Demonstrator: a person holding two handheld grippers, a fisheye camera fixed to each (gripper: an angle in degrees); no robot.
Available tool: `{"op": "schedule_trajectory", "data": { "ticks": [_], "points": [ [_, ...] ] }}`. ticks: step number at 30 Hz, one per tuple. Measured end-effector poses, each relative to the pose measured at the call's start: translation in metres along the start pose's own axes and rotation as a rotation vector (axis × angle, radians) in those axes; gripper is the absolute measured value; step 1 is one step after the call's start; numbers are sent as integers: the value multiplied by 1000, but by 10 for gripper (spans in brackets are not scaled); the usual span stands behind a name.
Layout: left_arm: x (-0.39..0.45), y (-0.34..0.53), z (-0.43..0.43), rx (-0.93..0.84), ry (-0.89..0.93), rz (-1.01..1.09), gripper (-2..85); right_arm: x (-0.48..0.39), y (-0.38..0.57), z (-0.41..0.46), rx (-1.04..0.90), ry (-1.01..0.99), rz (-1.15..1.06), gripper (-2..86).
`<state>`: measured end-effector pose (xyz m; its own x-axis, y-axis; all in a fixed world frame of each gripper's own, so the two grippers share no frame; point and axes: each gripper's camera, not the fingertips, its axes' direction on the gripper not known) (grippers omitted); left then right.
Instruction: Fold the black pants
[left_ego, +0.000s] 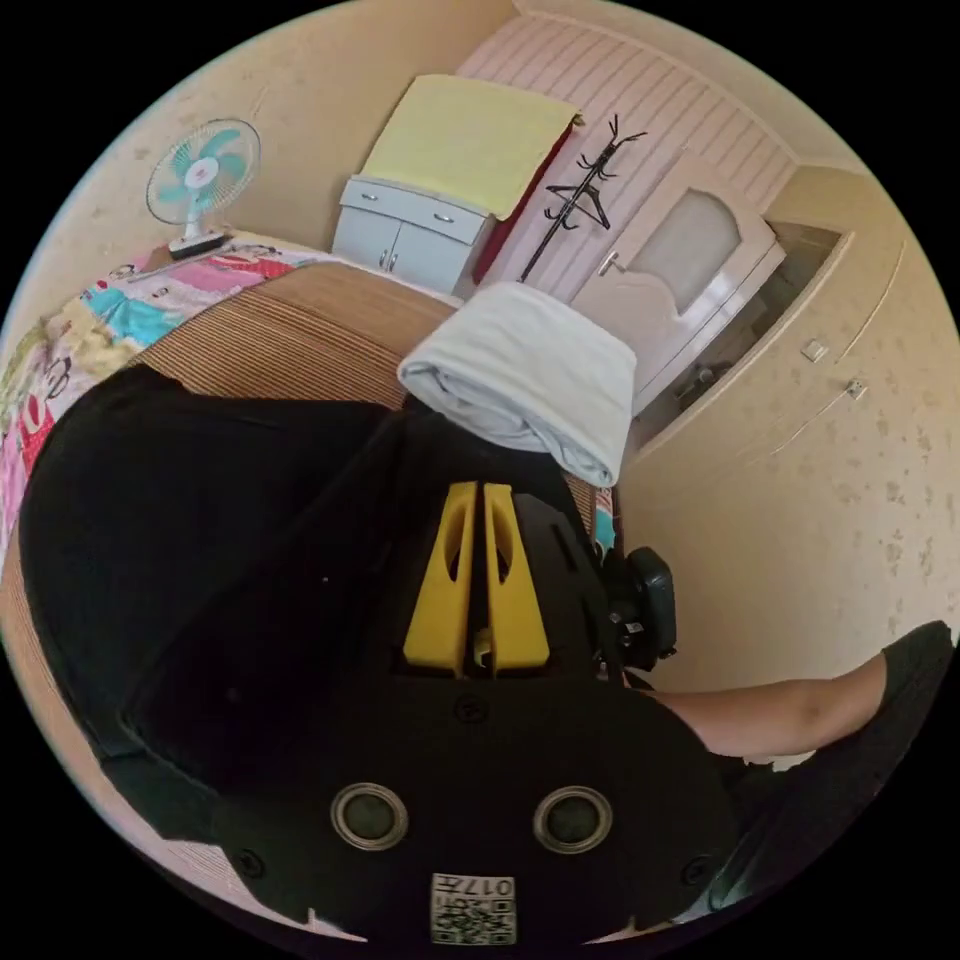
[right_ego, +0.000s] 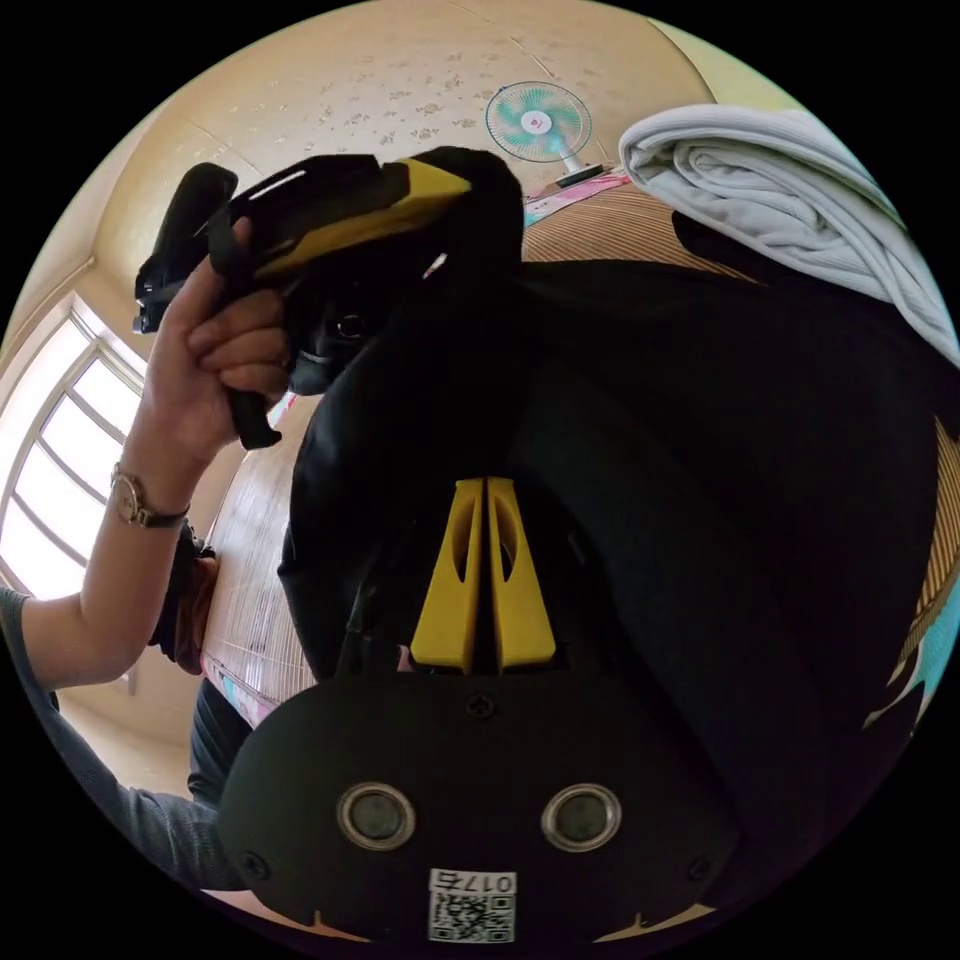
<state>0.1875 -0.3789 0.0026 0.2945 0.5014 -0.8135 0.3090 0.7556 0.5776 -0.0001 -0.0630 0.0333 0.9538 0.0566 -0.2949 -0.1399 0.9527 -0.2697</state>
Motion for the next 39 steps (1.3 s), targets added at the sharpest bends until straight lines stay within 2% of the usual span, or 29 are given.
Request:
{"op": "schedule_trajectory", "data": {
  "ticks": [3, 4, 6, 8, 9, 11, 12, 14, 17, 18, 19, 21, 22, 23, 25, 27, 30, 32, 33, 35, 39],
  "points": [
    [40, 64, 1, 93, -211, 60, -7, 0, -3, -1, 0, 2, 0, 3],
    [47, 94, -13, 197, -271, 18, -5, -1, -4, -1, 2, 5, -3, 4],
    [43, 139, -43, 374, -334, -133, -1, -3, -6, -1, 3, 11, -7, 4],
    [11, 194, -84, 544, -386, -462, 10, -4, -8, 0, 4, 13, -7, 4],
    [0, 204, -92, 557, -389, -545, 13, -4, -9, 0, 4, 13, -7, 4],
    [-56, 232, -105, 519, -344, -796, 128, -5, -12, 2, 4, 13, -7, 4],
    [-70, 238, -105, 510, -317, -847, 165, -5, -12, 2, 4, 13, -6, 4],
    [-129, 247, -94, 517, -90, -944, 209, -7, -15, 5, 4, 16, -7, 4],
    [-173, 223, -81, 529, 100, -954, 186, -8, -18, 9, 5, 15, -6, 5],
    [-175, 212, -81, 514, 106, -943, 177, -8, -18, 10, 5, 16, -7, 5],
    [-166, 187, -88, 500, 51, -890, 131, -9, -20, 12, 5, 16, -7, 5],
    [-129, 139, -100, 498, -21, -664, 77, -10, -21, 15, 7, 14, -6, 4],
    [-97, 109, -104, 505, 3, -470, 60, -11, -22, 17, 8, 15, -7, 4],
    [-66, 86, -105, 509, 81, -269, 56, -11, -24, 20, 8, 14, -7, 4],
    [-25, 70, -105, 489, 200, 1, 65, -12, -25, 24, 8, 10, -5, 4],
    [-1, 73, -101, 479, 275, 160, 85, -13, -27, 29, 9, 8, -4, 4],
    [-13, 108, -96, 549, 285, 86, 84, -15, -30, 37, 10, 8, -5, 3],
    [-43, 148, -96, 608, 141, -186, 60, -17, -32, 44, 11, 12, -6, 3],
    [-50, 157, -96, 610, 91, -262, 76, -18, -32, 46, 11, 13, -7, 4],
    [-67, 180, -94, 549, -101, -444, 127, -20, -34, 55, 11, 16, -8, 4],
    [-78, 182, -78, 388, -226, -543, 162, -23, -36, 67, 12, 18, -9, 5]
  ]
}}
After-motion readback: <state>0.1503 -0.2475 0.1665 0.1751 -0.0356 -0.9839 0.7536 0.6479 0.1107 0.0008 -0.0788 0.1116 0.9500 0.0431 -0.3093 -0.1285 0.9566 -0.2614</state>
